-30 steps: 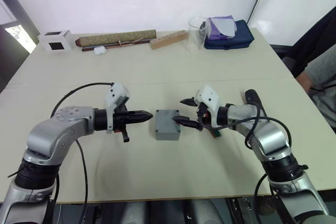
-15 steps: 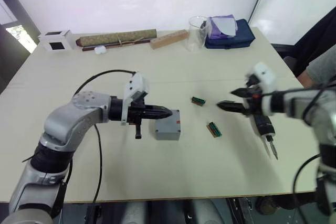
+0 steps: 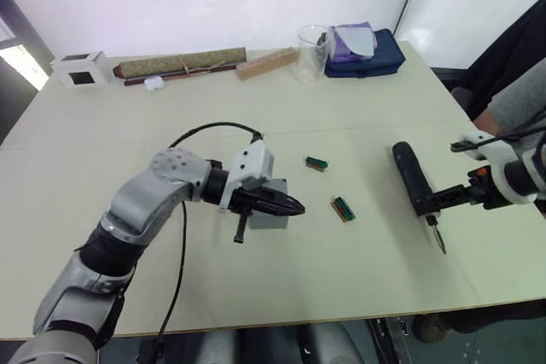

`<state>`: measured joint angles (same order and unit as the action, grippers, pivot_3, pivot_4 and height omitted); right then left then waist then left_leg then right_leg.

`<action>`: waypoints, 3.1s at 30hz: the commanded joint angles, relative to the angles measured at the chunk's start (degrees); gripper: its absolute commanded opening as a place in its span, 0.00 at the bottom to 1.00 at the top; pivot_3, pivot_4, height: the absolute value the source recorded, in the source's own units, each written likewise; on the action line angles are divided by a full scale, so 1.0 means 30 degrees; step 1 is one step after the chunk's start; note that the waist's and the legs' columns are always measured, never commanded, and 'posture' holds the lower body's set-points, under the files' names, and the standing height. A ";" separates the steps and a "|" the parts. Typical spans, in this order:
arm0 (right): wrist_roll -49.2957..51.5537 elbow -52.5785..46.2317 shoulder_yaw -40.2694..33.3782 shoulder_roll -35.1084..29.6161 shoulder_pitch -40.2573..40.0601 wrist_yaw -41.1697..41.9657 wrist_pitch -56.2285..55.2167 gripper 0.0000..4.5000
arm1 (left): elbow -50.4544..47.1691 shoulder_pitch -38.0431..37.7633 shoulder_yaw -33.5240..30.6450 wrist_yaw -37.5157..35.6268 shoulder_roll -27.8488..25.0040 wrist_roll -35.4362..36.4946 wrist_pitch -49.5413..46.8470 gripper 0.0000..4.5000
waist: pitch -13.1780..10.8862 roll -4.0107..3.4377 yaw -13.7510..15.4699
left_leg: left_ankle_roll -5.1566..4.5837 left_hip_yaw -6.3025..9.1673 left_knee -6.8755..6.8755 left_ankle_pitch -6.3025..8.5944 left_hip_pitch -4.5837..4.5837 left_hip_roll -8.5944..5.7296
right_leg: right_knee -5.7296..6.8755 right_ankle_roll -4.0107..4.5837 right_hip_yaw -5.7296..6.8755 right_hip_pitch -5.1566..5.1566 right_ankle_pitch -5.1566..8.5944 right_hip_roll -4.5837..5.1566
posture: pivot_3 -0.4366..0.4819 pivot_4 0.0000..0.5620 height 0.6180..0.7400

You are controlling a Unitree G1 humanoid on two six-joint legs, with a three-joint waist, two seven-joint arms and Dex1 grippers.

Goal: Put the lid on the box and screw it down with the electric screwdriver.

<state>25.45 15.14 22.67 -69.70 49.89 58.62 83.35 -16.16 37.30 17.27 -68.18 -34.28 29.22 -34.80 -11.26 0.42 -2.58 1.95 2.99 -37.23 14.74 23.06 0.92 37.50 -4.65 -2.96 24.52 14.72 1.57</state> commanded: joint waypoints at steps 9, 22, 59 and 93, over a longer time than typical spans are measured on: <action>-0.3655 0.4865 0.4151 0.2788 0.3008 0.3589 -0.3588 0.92 | -0.1818 -0.1040 -0.0807 0.1869 0.0138 0.0358 -0.1197 0.00 | -0.0002 -0.0003 0.0104 | 0.0001 0.0023 -0.0010 -0.0001 0.0023 -0.0002 | 0.0000 -0.0001 0.0017 0.0008 0.0000 0.0007 | 0.48 0.27 1.00; -0.7059 0.6966 0.4828 0.4358 0.2737 0.5943 -0.6646 0.45 | -0.2583 -0.1604 -0.2190 0.3288 -0.0721 0.0505 -0.2181 0.00 | 0.0067 0.0112 0.0008 | 0.0003 0.0061 -0.0036 -0.0001 -0.0024 -0.0003 | 0.0010 0.0000 0.0047 -0.0054 -0.0002 0.0005 | 0.48 0.27 1.00; 0.1453 -1.5321 -0.8973 1.8485 -0.8018 -0.9991 -1.4750 0.45 | 0.3809 -0.1804 -0.1576 0.3700 0.0769 -0.2334 0.0352 0.00 | -0.0014 0.0024 0.0478 | 0.0078 0.0145 -0.0038 -0.0044 0.0054 -0.0049 | 0.0178 0.0004 0.0050 0.0077 -0.0023 0.0028 | 0.48 0.27 1.00; -0.1661 -1.1617 -0.6122 1.7608 -0.9189 -0.9485 -1.8763 0.45 | 0.3395 -0.2869 -0.0979 0.4120 0.1207 -0.3383 0.0404 0.00 | 0.0017 0.0038 0.0481 | 0.0075 0.0134 -0.0008 -0.0043 -0.0106 -0.0050 | 0.0171 0.0005 0.0040 -0.0060 -0.0020 0.0026 | 0.48 0.27 1.00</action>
<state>21.01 -19.10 3.40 -16.41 23.50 29.74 27.19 -5.79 29.95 13.26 -55.94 -30.70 19.68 -32.25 -11.21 0.54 -1.13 2.17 3.39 -37.24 14.61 22.71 0.77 38.01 -4.63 -2.84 24.30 14.66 1.65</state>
